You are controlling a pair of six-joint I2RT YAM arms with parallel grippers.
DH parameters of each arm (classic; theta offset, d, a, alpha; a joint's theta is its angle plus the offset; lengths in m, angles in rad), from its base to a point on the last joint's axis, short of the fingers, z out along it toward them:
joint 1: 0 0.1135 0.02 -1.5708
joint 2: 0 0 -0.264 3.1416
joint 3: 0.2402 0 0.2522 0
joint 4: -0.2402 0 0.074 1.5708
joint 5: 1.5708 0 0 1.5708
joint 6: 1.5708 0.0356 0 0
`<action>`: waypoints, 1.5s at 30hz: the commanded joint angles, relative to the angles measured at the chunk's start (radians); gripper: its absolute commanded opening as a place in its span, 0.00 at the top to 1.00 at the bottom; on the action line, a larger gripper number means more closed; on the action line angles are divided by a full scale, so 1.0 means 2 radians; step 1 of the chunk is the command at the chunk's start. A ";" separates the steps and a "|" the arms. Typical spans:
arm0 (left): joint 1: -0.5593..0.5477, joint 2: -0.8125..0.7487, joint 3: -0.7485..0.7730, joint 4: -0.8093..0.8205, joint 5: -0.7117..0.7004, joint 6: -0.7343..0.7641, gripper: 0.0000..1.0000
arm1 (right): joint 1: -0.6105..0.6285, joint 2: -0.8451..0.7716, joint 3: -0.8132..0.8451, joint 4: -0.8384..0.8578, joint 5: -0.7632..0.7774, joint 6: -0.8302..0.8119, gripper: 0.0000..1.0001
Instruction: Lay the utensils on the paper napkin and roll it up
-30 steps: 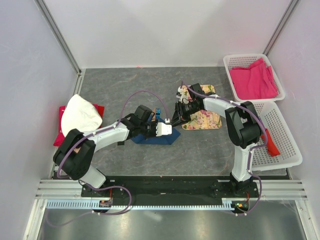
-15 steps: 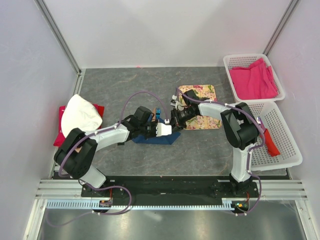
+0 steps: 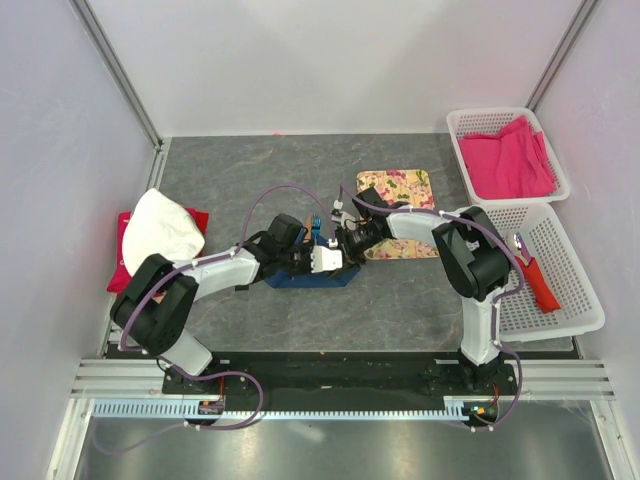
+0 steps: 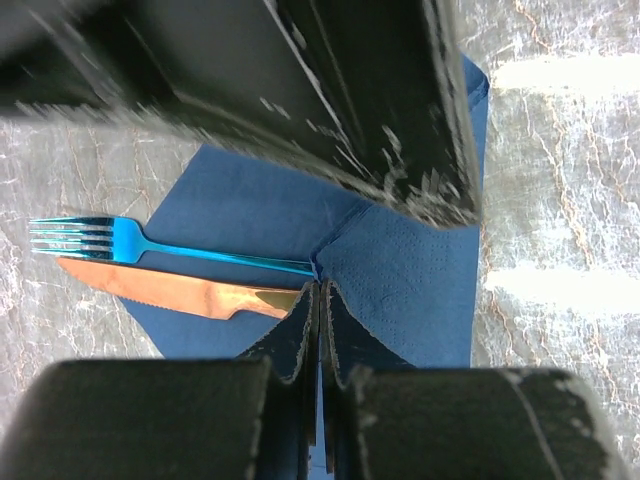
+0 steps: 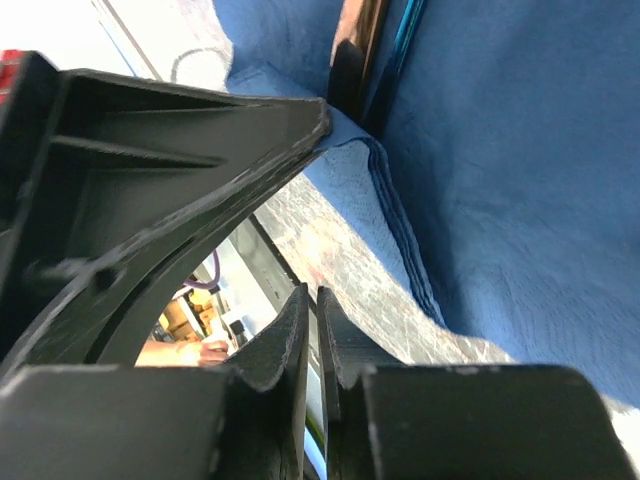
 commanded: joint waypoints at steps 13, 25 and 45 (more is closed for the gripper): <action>0.002 0.008 0.001 0.027 -0.006 -0.019 0.93 | 0.009 0.050 0.002 0.032 0.021 0.034 0.88; 0.034 -0.112 0.025 -0.120 0.022 -0.143 0.52 | 0.010 0.056 -0.005 0.031 0.034 0.042 0.90; 0.004 -0.040 0.038 -0.172 -0.008 -0.248 0.75 | 0.009 0.039 -0.016 0.030 0.050 0.041 0.91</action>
